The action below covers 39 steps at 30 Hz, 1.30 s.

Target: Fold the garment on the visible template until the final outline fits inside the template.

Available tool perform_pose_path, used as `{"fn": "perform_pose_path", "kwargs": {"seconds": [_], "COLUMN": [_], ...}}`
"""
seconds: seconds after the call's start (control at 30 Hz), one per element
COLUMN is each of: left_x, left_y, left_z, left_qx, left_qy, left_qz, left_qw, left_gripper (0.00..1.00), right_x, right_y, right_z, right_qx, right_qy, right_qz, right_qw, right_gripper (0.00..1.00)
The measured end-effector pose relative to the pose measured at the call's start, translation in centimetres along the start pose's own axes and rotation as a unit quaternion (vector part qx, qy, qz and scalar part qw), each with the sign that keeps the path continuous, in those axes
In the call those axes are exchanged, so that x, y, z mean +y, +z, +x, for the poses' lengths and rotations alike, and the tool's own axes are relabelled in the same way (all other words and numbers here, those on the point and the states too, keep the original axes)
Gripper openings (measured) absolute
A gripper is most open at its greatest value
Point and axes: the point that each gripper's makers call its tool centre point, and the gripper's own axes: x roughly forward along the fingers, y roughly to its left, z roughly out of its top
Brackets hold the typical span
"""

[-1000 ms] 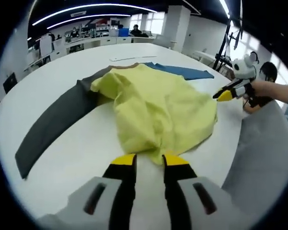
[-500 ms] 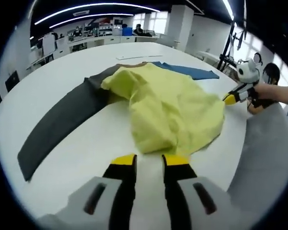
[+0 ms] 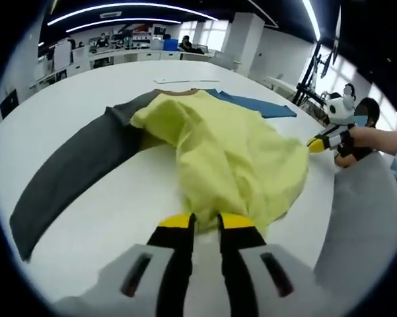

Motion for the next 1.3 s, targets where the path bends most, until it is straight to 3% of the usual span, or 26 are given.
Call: {"fn": "perform_pose_path", "kwargs": {"seconds": [0.13, 0.5, 0.97, 1.1, 1.3], "left_x": [-0.1, -1.6, -2.2, -2.4, -2.8], "left_y": [-0.2, 0.3, 0.9, 0.3, -1.9], "left_z": [-0.1, -1.6, -4.4, -5.1, -5.6], "left_qx": [0.001, -0.014, -0.042, -0.041, -0.023], "left_qy": [-0.004, -0.016, -0.005, -0.002, -0.002], "left_qz": [-0.003, -0.022, -0.067, -0.088, -0.117], "left_qw": [1.0, 0.9995, 0.9968, 0.9953, 0.9928], "left_gripper": [0.02, 0.0, 0.0, 0.0, 0.0], "right_x": [-0.1, -0.7, -1.0, -1.1, -0.9], "right_y": [-0.1, -0.1, -0.5, -0.9, -2.0], "right_z": [-0.1, -1.9, -5.4, -6.6, -7.4], "right_qx": [0.001, -0.01, -0.027, -0.033, -0.031], "right_qy": [-0.001, -0.009, -0.025, -0.029, -0.03], "right_qz": [0.0, 0.001, 0.0, 0.004, 0.013], "right_qw": [1.0, 0.9999, 0.9993, 0.999, 0.999], "right_gripper": [0.0, 0.0, 0.0, 0.0, 0.0]}}
